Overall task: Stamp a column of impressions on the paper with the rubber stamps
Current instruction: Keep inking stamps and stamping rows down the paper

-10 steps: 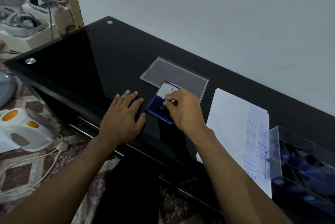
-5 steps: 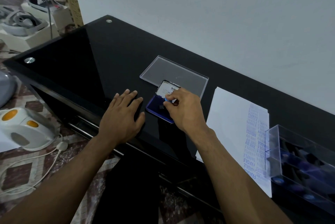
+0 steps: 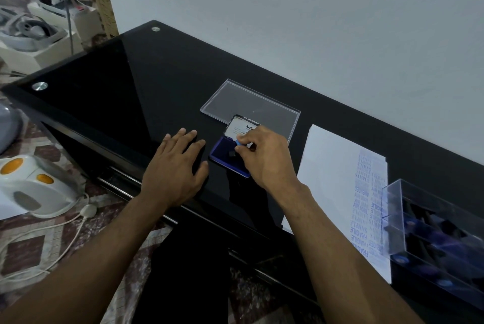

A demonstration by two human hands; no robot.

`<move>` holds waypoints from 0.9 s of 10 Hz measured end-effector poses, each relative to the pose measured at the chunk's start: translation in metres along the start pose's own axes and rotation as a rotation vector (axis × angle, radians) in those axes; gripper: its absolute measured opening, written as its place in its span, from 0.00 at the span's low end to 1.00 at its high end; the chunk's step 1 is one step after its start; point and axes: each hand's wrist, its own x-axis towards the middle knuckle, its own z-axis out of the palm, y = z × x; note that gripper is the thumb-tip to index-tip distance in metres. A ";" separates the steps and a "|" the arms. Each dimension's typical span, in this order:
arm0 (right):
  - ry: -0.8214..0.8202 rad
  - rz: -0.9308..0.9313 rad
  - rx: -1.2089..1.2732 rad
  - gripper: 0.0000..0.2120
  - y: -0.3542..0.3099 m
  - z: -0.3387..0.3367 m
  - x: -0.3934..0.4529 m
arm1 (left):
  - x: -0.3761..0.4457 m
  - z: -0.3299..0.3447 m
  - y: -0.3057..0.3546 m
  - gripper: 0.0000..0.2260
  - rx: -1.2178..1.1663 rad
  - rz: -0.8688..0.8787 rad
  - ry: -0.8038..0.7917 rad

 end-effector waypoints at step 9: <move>0.133 0.047 0.185 0.14 0.013 0.003 -0.017 | 0.004 -0.010 0.003 0.30 -0.128 -0.028 -0.029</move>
